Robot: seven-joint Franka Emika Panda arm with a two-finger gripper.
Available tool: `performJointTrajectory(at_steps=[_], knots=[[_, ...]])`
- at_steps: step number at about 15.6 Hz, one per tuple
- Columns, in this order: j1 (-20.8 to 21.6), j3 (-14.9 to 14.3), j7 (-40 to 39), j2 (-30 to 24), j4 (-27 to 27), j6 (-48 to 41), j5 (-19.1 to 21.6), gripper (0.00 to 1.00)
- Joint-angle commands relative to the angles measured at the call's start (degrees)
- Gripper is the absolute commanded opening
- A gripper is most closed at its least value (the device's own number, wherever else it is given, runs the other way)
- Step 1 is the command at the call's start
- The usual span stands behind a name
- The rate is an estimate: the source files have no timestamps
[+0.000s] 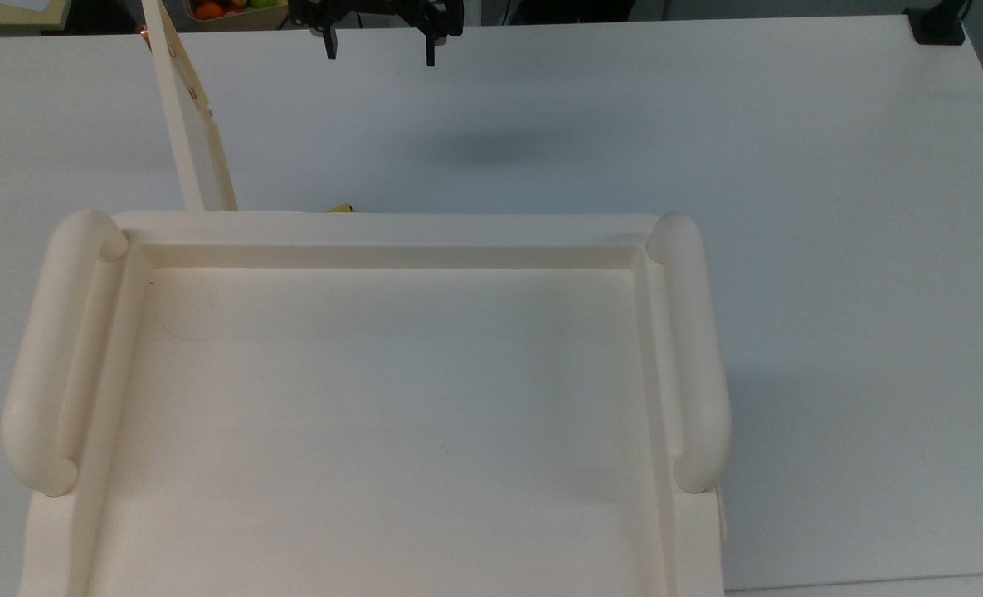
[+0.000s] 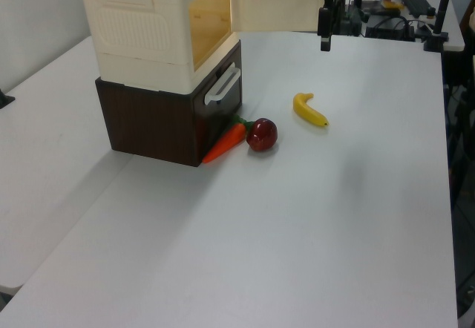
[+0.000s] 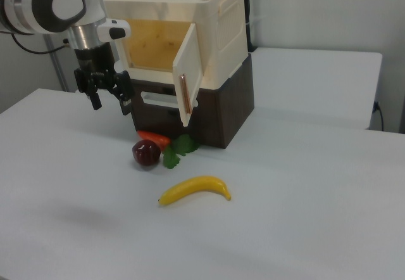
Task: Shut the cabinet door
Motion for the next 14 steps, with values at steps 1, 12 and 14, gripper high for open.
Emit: performJointTrajectory(at_steps=[1, 12, 14], knots=[[-0.81, -0.23, -0.51, -1.73, -0.92, -1.1, 0.11, 1.0], [-0.81, -0.23, -1.13, -1.47, 0.47, -1.27, 0.28, 1.0], [-0.9, -0.31, -1.13, -1.47, 1.27, -1.98, 0.28, 1.0]])
